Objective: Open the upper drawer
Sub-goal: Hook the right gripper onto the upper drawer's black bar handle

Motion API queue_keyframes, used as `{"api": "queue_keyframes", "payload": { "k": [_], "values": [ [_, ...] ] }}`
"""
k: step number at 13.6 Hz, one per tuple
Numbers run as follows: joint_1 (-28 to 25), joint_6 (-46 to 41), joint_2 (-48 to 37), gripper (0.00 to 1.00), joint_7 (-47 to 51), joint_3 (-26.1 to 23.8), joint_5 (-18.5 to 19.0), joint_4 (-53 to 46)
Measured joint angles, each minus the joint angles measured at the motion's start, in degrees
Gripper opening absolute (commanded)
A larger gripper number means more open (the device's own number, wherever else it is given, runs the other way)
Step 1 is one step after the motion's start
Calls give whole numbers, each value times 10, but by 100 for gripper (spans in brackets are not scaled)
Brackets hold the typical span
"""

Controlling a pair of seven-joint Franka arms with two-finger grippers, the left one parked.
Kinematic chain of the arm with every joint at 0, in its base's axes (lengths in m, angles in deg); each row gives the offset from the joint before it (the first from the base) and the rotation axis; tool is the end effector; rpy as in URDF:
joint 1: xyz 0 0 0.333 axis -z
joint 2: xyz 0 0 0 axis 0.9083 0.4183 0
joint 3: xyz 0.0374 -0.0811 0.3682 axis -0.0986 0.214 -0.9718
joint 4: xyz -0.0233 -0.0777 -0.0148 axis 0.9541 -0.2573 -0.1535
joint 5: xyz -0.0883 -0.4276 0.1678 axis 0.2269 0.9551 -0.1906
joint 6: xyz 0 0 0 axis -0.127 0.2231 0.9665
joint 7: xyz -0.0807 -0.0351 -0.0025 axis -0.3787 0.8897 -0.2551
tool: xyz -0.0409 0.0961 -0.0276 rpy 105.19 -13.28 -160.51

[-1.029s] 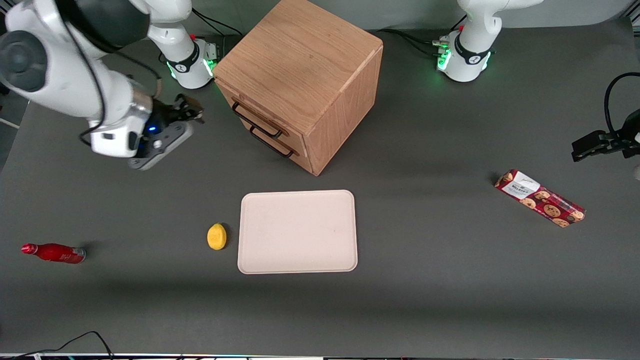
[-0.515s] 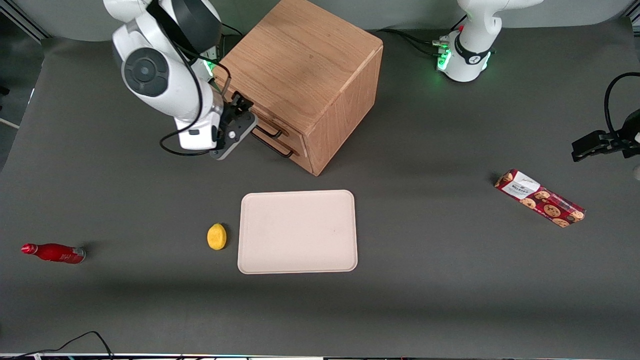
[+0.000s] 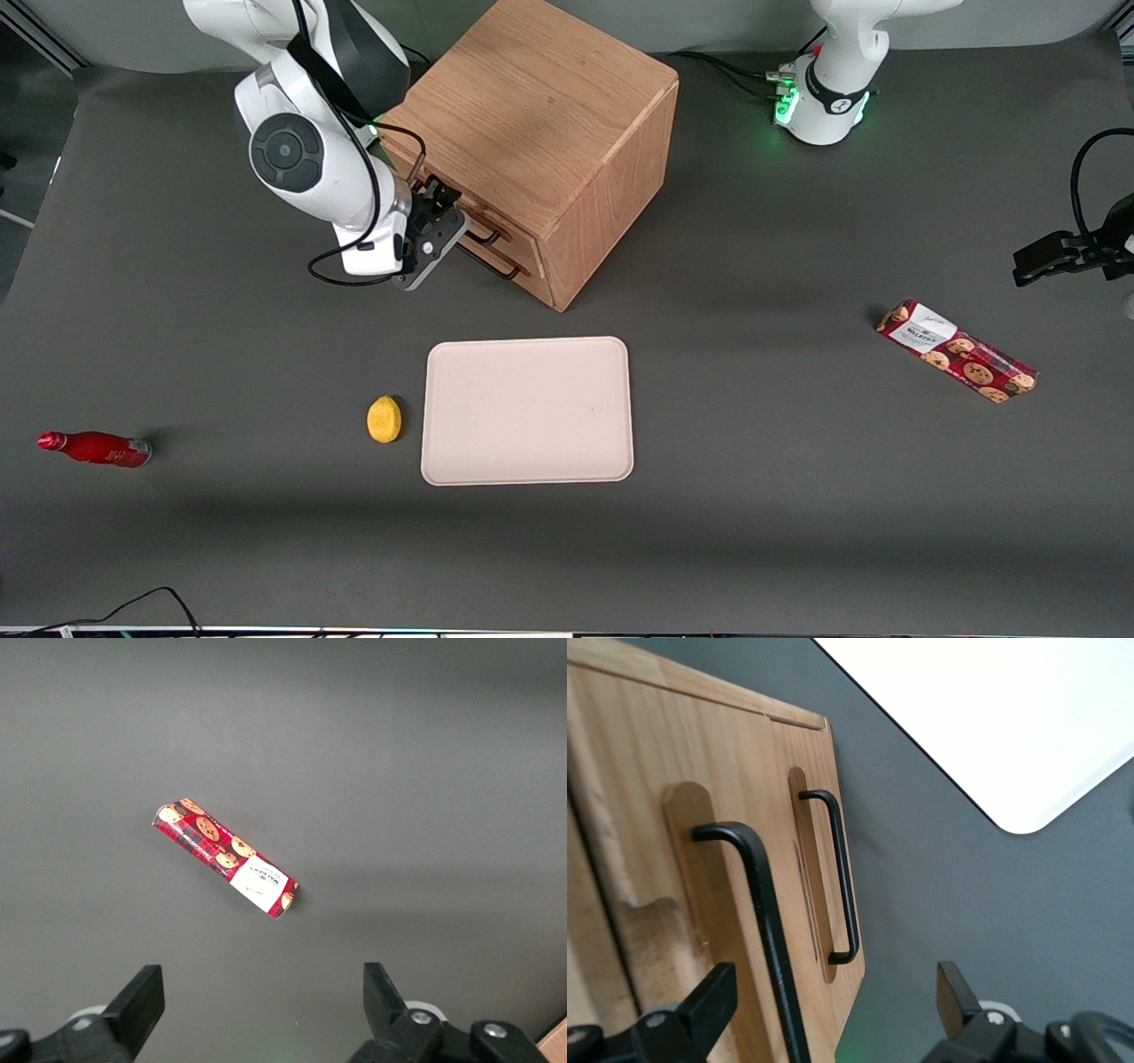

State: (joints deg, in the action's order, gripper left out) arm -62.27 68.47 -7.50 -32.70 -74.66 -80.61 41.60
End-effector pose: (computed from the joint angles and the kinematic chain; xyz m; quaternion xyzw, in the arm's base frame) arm 0.5408 0.3309 0.4610 -0.9134 -0.3801 0.1085 0.0969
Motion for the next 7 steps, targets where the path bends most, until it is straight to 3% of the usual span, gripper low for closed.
{"api": "queue_keyframes", "payload": {
  "k": [7],
  "values": [
    [0,33,0,100,-13,0,-7,38]
  ]
}}
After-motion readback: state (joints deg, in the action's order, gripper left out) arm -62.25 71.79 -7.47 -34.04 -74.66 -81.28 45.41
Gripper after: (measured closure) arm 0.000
